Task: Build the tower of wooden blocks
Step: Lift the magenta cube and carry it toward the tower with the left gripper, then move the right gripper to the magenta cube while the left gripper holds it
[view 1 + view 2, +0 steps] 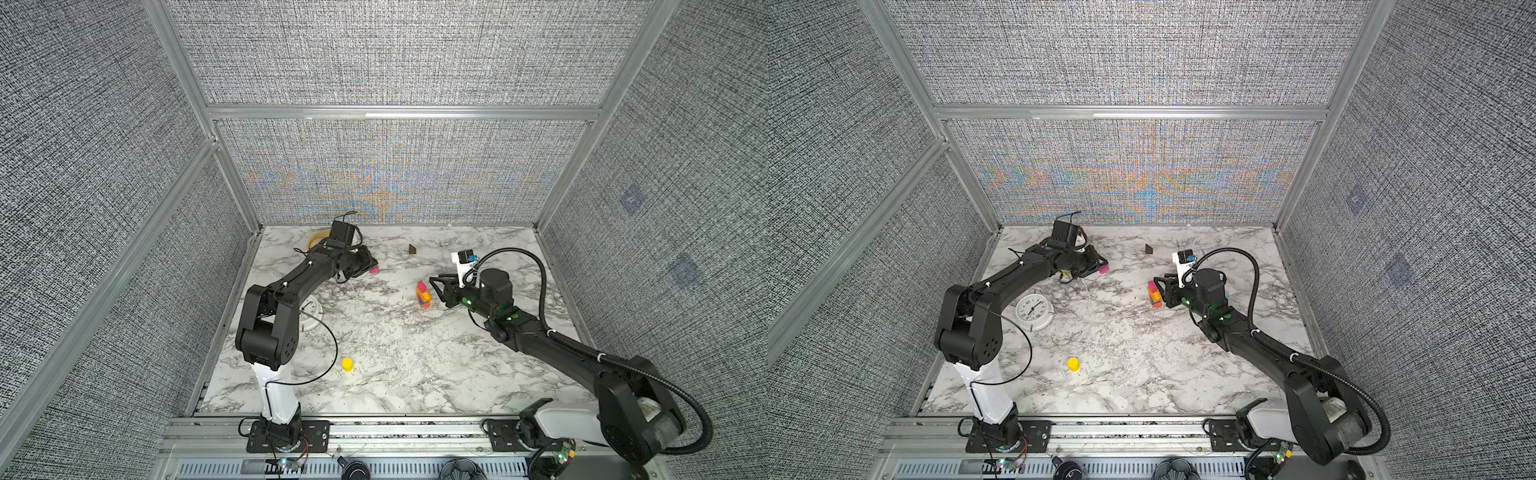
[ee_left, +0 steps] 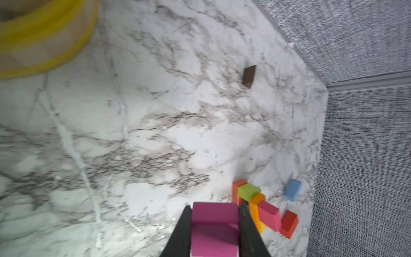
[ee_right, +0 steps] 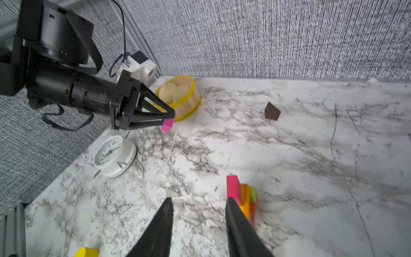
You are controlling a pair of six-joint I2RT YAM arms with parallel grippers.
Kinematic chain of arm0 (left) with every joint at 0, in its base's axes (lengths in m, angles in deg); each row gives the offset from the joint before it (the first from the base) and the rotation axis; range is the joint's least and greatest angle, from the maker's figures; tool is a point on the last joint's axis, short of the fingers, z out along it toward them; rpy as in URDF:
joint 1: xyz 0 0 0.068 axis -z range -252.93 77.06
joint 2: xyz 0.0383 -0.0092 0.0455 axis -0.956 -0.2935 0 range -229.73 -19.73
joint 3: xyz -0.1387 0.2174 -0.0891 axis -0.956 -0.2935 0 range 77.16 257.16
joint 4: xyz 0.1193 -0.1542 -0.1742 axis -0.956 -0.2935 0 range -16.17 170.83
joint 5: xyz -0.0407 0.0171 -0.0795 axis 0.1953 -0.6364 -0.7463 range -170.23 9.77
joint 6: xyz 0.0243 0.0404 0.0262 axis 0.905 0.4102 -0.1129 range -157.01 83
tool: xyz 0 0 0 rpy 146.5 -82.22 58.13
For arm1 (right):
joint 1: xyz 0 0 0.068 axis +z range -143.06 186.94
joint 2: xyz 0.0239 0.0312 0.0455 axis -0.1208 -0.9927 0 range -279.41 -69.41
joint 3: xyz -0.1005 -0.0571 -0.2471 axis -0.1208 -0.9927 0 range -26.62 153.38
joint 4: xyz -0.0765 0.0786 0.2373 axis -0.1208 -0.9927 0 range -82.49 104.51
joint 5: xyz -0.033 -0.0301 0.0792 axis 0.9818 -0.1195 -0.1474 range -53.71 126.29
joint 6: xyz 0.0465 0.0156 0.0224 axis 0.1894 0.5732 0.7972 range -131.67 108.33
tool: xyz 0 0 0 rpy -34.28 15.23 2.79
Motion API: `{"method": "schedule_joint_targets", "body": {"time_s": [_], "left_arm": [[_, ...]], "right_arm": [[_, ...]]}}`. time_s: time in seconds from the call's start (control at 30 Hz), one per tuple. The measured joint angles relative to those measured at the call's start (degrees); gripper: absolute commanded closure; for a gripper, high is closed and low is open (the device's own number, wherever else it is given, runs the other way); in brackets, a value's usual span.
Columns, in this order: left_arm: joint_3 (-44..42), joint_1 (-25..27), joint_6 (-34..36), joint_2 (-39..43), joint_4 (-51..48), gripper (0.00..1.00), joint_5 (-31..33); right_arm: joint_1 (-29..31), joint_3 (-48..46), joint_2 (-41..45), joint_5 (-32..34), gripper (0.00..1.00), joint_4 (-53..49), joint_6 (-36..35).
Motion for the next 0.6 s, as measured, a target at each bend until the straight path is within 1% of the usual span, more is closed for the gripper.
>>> {"method": "schedule_joint_targets", "body": {"time_s": [0.17, 0.33, 0.47, 0.6], "left_arm": [[-1.25, 1.77, -5.84, 1.16, 7.45, 0.9, -0.11], [-2.69, 2.84, -11.43, 1.14, 14.99, 0.9, 0.15], [-3.15, 3.41, -15.5, 0.37, 21.35, 0.9, 0.31], [-3.15, 3.61, -18.01, -0.09, 25.31, 0.9, 0.68]], "right_arm": [[1.03, -0.85, -4.13, 0.02, 0.59, 12.28, 2.89], [2.4, 0.37, -9.77, 0.37, 0.6, 20.68, 5.84], [3.67, 3.21, -14.45, 1.55, 0.62, 24.57, 7.39], [4.72, 6.58, -17.05, 2.82, 0.63, 24.85, 7.58]]}}
